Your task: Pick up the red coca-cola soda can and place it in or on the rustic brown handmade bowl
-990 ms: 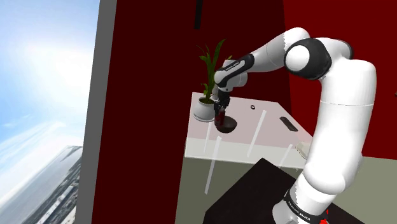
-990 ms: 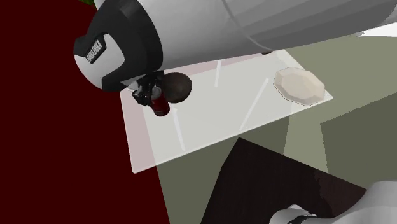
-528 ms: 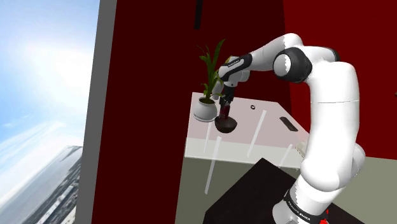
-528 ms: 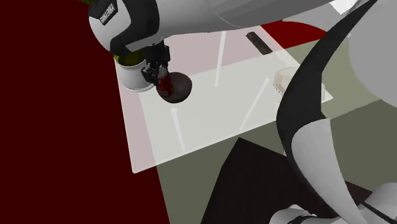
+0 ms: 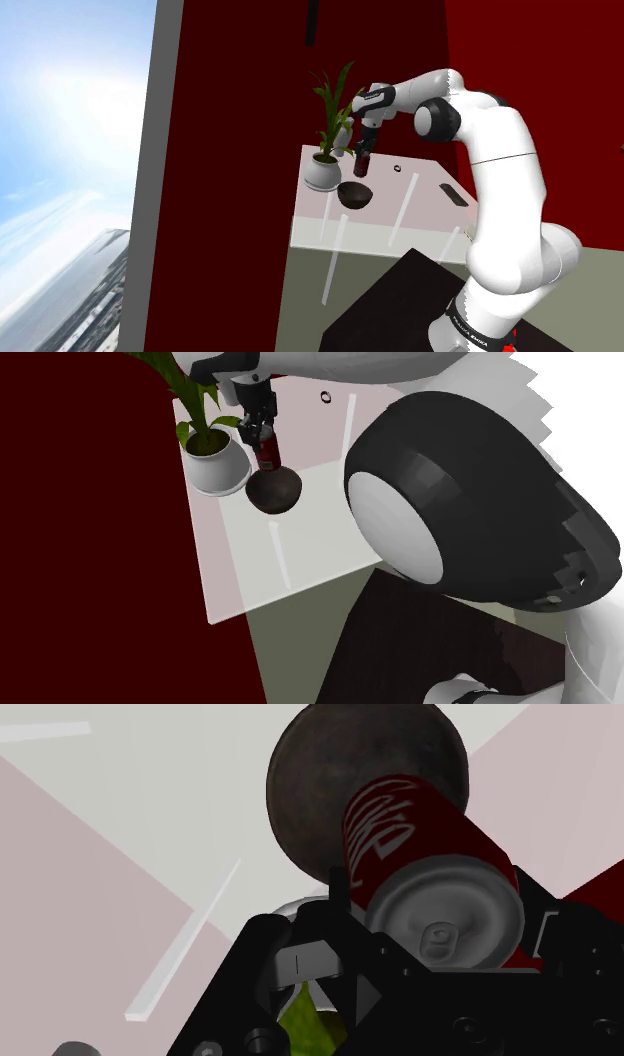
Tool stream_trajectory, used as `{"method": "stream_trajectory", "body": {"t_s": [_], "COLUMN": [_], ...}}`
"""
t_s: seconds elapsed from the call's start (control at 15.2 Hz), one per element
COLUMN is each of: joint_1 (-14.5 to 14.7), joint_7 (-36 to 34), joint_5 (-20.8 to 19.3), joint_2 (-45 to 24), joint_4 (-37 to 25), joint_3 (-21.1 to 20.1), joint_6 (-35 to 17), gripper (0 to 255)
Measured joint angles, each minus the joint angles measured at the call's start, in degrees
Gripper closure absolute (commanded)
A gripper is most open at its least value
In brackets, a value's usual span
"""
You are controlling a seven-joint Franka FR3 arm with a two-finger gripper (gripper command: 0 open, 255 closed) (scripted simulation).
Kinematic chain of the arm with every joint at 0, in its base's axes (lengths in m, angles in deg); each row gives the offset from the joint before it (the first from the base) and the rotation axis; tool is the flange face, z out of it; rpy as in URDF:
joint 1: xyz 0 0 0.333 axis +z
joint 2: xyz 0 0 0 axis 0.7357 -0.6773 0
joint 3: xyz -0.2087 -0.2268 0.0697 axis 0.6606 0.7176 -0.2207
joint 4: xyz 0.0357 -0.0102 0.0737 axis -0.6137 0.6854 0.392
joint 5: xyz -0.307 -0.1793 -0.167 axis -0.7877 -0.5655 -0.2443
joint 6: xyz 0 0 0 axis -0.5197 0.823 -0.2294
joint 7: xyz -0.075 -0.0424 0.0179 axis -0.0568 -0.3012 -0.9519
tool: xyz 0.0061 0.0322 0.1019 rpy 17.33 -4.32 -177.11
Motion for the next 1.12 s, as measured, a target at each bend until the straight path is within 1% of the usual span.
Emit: {"method": "stream_trajectory", "body": {"t_s": [0.33, 1.12], "joint_1": [-0.68, -0.91], "joint_7": [0.56, 1.27], "joint_5": [0.51, 1.44], "joint_2": [-2.70, -6.51], "joint_4": [-1.05, 1.92], "joint_3": [-0.29, -0.97], "joint_6": [-1.57, -8.28], "gripper": [255, 255]}}
